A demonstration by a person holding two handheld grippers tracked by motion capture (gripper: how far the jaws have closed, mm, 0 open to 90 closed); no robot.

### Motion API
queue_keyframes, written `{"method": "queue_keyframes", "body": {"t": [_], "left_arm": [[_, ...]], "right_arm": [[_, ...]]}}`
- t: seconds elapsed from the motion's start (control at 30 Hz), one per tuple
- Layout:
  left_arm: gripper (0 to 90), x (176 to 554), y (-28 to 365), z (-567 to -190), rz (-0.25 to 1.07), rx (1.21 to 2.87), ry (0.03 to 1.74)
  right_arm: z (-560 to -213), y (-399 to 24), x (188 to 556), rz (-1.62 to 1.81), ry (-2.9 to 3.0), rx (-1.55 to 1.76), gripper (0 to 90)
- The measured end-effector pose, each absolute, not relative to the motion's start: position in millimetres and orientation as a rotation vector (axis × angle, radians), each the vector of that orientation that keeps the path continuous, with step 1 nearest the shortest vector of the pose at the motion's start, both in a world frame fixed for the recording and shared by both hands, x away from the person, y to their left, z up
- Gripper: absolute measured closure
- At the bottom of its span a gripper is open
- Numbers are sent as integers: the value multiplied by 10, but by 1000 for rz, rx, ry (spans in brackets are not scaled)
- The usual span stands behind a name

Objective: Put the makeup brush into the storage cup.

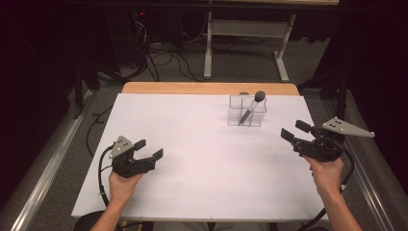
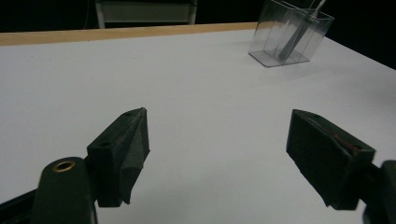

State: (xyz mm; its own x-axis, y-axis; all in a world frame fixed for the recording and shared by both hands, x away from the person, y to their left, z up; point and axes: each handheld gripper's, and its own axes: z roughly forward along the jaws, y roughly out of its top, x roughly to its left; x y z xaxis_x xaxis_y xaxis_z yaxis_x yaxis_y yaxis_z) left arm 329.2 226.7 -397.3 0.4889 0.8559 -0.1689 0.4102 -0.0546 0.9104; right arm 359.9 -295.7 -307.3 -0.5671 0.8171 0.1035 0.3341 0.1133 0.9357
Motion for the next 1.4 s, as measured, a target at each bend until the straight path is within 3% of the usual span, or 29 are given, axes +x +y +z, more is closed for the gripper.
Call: {"method": "queue_keyframes", "body": {"t": [1.4], "left_arm": [[217,3288,2251,-3974,521,1676,1091]], "right_arm": [[-3526,-2934,3549,1410,2035,1179,315]]}}
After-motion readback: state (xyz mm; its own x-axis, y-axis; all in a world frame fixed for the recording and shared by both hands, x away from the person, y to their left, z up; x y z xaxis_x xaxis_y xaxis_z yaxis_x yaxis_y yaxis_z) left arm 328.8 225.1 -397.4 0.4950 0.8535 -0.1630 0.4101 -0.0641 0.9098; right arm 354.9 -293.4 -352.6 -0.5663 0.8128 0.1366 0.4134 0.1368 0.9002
